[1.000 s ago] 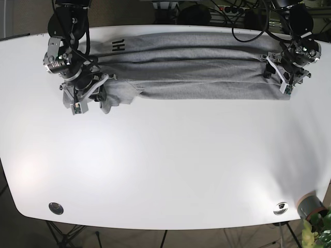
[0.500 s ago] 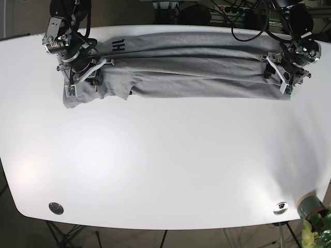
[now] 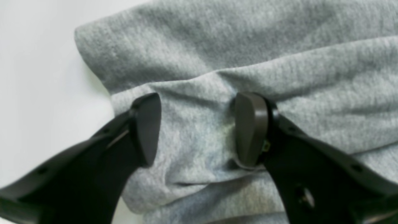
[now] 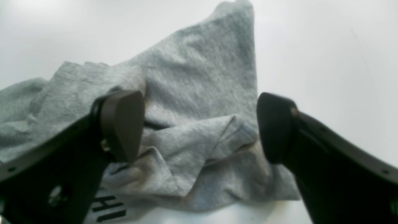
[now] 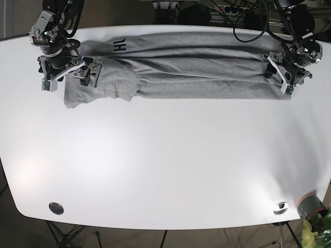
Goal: Fold the T-shirt properly
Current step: 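Hold the folded shirt ends with both grippers and press them flat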
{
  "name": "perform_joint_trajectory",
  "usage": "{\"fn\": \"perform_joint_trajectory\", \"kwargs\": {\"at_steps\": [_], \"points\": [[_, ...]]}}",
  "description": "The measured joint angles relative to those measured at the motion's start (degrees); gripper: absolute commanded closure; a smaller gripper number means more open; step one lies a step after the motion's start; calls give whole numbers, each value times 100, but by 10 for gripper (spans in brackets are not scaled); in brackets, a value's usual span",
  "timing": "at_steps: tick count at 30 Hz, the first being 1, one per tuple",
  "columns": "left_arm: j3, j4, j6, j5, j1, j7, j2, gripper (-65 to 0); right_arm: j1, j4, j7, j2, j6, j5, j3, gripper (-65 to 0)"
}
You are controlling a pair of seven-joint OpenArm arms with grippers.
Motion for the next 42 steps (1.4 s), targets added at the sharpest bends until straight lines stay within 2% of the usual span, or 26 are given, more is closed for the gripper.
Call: {"fn": "perform_joint_trajectory", "kwargs": {"at_steps": [4,8,11,17,24,29,35,42], "points": [[0,0,0,0,0,-4,0,-351,-7,17,2,2,31,37,-343,-444],[0,0,0,-2,0,-4,-2,-351,-72,26,0,2,448,474,-675,-396],[0,0,0,0,0,-4,0,-351,-140,26,-4,17,588,669,-929,-354],[0,0,0,-2,0,-4,0,-351,-170,20,-42,28,570,496,-1399,-273],[0,0,0,0,0,-4,0,-351,-153,-153,0,11,579,-706,-1622,-255],[0,0,0,-2,0,-4,-2,-351,-122,-509,79,2,581,-1187,-1609,-255],[0,0,0,-4,-2,-4,-2,-351,-107,-946,695,0,636,-1091,-1294,-257],[260,-568,-2,-96,-452,-155,-79,-350,131,-1309,973,13,667,-1021,-1154,-255]]}}
